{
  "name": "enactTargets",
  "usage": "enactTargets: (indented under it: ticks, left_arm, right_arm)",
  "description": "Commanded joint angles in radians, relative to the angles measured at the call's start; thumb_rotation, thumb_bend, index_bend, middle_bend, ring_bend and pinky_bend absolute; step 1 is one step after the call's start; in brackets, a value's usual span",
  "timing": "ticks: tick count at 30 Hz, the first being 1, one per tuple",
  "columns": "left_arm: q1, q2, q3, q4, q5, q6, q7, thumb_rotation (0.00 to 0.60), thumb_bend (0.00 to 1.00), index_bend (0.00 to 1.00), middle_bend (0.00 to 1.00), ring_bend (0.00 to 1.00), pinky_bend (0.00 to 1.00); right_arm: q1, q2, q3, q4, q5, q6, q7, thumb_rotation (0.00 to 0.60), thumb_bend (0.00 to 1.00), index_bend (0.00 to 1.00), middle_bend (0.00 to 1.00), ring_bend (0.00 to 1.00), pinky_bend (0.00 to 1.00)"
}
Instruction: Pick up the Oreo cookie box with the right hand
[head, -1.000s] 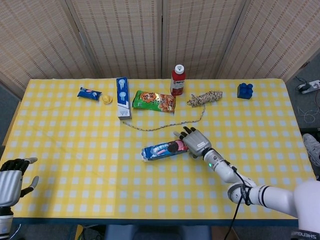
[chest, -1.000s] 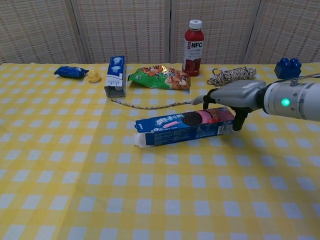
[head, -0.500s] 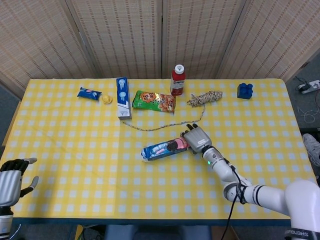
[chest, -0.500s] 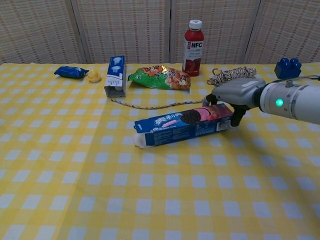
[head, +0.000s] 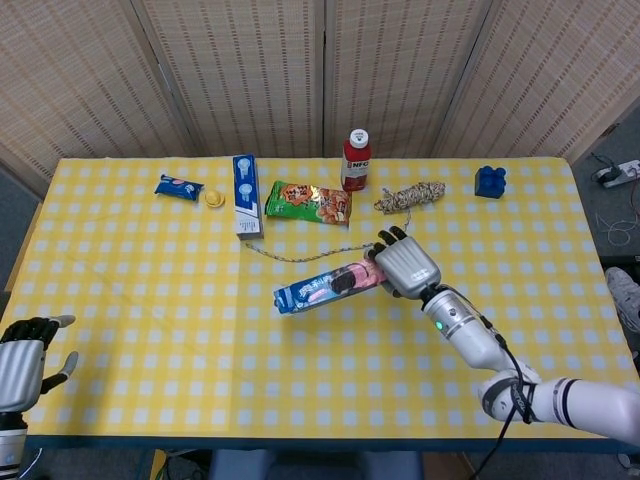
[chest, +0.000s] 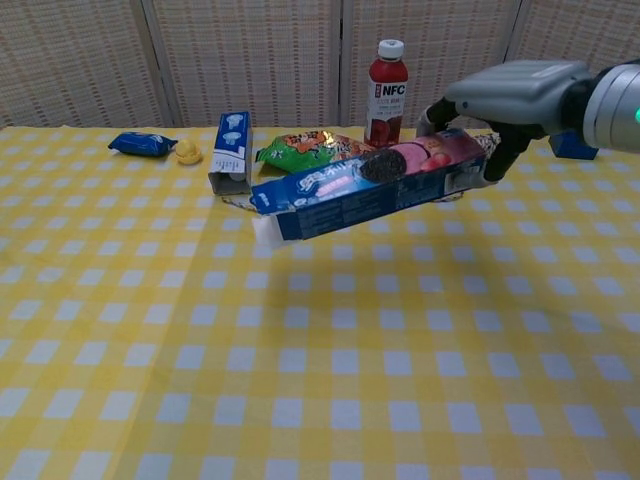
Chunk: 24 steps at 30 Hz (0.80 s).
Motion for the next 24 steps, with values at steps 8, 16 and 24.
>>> enactTargets:
  ticks: [8, 16, 24]
  left_arm:
    - [-0.004, -0.003, 0.000, -0.001, 0.003, -0.005, 0.004, 0.600, 0.34, 0.38, 0.35, 0.27, 0.22]
    - [-0.013, -0.009, -0.001, 0.001, 0.007, -0.015, 0.006, 0.600, 0.34, 0.38, 0.35, 0.27, 0.22]
    - [-0.010, -0.012, 0.002, 0.009, 0.004, -0.014, 0.000, 0.600, 0.34, 0.38, 0.35, 0.27, 0.22]
  right_arm:
    - [0.059, 0.238, -0.028, -0.185, 0.064, -0.041, -0.230, 0.600, 0.34, 0.33, 0.43, 0.17, 0.14]
    - [0.119, 0.216, -0.105, -0.158, 0.074, -0.008, -0.503, 0.600, 0.36, 0.33, 0.42, 0.17, 0.14]
    - [0.148, 0.153, -0.137, -0.106, 0.070, 0.046, -0.657, 0.600, 0.37, 0.33, 0.38, 0.15, 0.12]
